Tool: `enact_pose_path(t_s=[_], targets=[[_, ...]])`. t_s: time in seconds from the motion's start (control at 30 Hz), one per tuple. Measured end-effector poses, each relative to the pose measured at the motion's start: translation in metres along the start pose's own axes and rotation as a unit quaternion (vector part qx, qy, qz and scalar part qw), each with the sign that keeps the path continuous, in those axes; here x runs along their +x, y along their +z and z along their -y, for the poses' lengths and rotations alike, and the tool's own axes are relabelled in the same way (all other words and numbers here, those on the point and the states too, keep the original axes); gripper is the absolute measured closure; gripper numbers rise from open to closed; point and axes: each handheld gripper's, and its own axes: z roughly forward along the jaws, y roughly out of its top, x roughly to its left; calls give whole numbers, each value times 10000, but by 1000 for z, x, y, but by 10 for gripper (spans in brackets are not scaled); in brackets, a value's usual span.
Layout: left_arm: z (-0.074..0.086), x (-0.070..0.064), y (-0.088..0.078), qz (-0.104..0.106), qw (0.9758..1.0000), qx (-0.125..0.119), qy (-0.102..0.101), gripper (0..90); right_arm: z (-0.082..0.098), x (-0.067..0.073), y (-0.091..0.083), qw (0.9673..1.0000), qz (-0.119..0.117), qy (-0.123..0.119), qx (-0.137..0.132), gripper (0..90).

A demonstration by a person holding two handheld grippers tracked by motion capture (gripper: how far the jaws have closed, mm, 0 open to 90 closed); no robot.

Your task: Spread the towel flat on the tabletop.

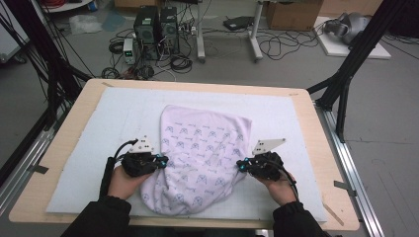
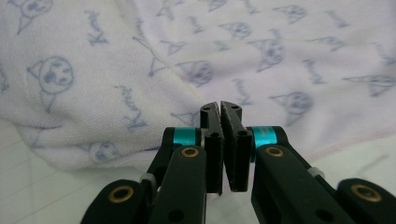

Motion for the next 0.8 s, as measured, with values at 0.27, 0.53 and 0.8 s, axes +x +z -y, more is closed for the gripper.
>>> enact_pose_path(t_s=[0.27, 0.53, 0.8], targets=[[-8, 22, 8, -286, 9976, -304, -555, 862, -1, -35, 3, 9985, 379, 385, -63, 879], [-7, 16, -3, -277, 9984, -291, -398, 645, 2, -37, 7, 9982, 276, 521, -107, 727], [9, 4, -34, -206, 9977, -583, -284, 545, 4, -7, -19, 9980, 297, 251, -493, 584]])
